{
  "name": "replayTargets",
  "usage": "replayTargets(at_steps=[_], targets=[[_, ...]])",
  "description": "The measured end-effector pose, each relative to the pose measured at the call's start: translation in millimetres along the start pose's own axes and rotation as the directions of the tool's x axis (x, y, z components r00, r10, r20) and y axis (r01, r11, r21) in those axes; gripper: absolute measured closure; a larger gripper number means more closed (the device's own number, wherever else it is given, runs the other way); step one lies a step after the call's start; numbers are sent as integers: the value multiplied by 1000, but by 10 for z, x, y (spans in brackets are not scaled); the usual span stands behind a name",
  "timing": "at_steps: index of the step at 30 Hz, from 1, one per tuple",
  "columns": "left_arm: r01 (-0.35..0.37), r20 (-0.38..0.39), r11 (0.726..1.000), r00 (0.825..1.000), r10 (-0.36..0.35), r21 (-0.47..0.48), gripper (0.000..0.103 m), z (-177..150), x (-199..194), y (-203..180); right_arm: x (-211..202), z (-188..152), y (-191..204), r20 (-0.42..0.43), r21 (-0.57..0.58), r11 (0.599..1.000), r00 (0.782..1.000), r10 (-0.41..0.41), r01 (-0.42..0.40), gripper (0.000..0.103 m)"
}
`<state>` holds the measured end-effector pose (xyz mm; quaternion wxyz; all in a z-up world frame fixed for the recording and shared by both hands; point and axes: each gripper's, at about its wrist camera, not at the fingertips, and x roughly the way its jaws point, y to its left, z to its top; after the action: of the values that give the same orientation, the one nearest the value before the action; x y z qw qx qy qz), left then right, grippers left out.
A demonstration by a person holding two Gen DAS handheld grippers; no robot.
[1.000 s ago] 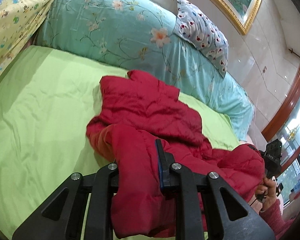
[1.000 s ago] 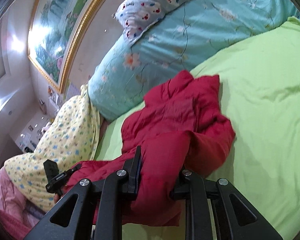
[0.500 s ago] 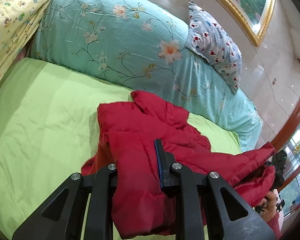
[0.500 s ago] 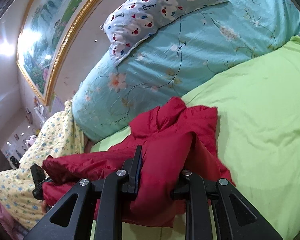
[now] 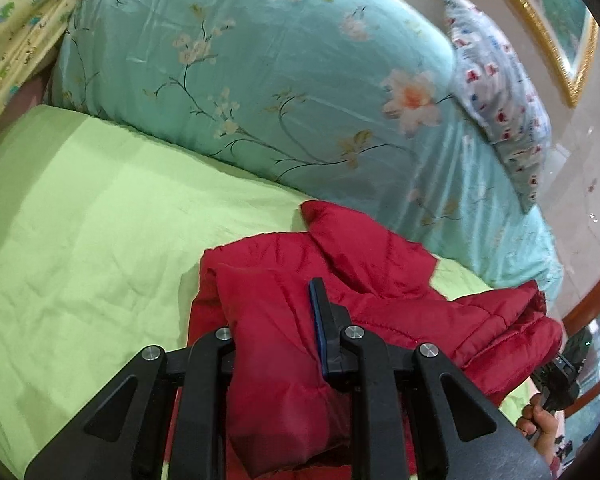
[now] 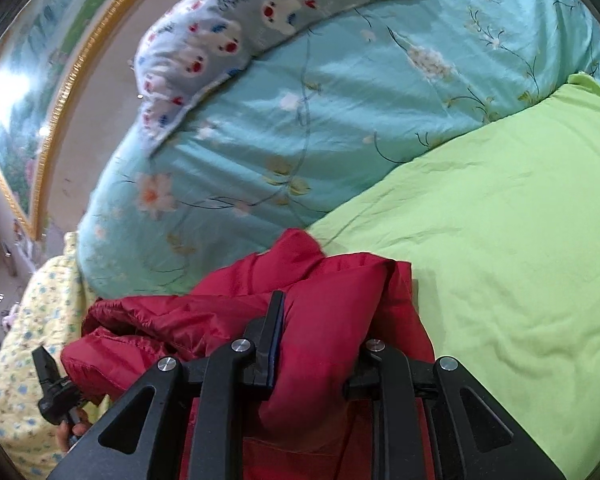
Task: Fold large clothes
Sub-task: 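Lift the hem with the right gripper while the left gripper pinches the hem beside it, then fold the hem over toward the collar with both grippers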
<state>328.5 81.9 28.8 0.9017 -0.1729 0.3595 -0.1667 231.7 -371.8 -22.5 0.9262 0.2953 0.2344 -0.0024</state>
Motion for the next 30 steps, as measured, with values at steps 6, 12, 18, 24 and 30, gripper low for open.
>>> replayTargets(at_steps=[6,12,18,24,30], targets=[[-83,-37,996,996,83,17,83,50,500,26,459,-36,-151,-26,13,997,997,-72,72,82],[-144,-62,989,987,146,40,82,48,905,48,765,-108,-236,-25,-16,992,992,-124,123,81],[-125,-79,992,989,124,0,81,81,1029,144,997,-87,-294,-49,-9,991,990,-134,133,80],[-125,-58,992,990,126,19,74,51,771,85,1074,-107,-280,-46,-35,990,990,-135,133,80],[-174,43,985,984,173,13,35,-75,128,79,1092,-106,-293,-48,-28,992,991,-126,124,77]])
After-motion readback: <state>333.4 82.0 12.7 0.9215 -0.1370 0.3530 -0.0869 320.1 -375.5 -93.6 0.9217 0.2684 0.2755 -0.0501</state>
